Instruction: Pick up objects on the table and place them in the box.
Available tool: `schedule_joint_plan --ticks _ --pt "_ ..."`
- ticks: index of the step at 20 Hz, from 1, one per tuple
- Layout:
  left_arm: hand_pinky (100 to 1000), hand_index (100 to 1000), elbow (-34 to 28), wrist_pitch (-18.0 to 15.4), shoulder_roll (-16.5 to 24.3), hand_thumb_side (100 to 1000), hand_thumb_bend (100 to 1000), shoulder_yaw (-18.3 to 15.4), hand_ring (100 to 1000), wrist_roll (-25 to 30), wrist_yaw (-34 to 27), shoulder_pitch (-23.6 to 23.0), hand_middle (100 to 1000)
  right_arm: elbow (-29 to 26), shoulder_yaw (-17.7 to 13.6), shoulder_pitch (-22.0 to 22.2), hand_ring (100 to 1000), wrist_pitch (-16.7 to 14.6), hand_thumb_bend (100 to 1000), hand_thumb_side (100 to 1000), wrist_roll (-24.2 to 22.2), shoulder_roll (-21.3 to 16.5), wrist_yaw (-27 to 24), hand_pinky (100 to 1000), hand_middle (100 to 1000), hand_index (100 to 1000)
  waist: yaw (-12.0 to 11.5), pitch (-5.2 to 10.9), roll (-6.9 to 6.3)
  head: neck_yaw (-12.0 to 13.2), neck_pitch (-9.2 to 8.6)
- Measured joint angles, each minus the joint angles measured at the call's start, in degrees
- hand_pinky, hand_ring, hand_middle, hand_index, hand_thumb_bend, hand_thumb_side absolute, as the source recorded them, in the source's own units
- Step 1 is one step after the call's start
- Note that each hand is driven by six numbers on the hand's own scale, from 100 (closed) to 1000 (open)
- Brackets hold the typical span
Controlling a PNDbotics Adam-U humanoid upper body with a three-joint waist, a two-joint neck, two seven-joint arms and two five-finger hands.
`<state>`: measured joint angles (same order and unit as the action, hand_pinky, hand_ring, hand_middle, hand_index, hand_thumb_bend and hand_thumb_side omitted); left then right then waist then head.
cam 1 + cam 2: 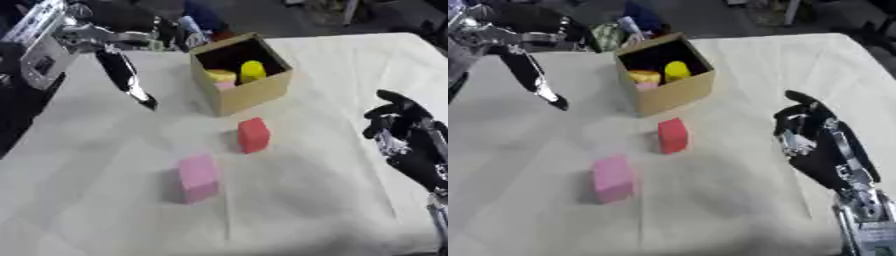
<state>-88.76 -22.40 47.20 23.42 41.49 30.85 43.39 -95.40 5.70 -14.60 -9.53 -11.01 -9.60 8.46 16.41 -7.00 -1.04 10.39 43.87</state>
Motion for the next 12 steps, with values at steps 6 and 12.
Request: schedule_joint_plan --ticks 6,12 --pt "832 924 -0.6 -0.4 0.2 282 715 6.3 811 -0.4 -2.4 -1.6 853 0.0 0.0 0.0 533 0.0 100 431 0.0 -0.2 0.0 549 612 896 0.3 0.0 -0.01 -0.1 0.0" --pt "846 936 0.5 -3.8 -2.6 136 689 8.7 827 -3.8 -0.5 -1.6 877 0.0 0.0 0.0 533 0.0 100 432 -0.1 -0.2 0.0 550 612 897 0.6 0.0 -0.01 -0.1 0.0"
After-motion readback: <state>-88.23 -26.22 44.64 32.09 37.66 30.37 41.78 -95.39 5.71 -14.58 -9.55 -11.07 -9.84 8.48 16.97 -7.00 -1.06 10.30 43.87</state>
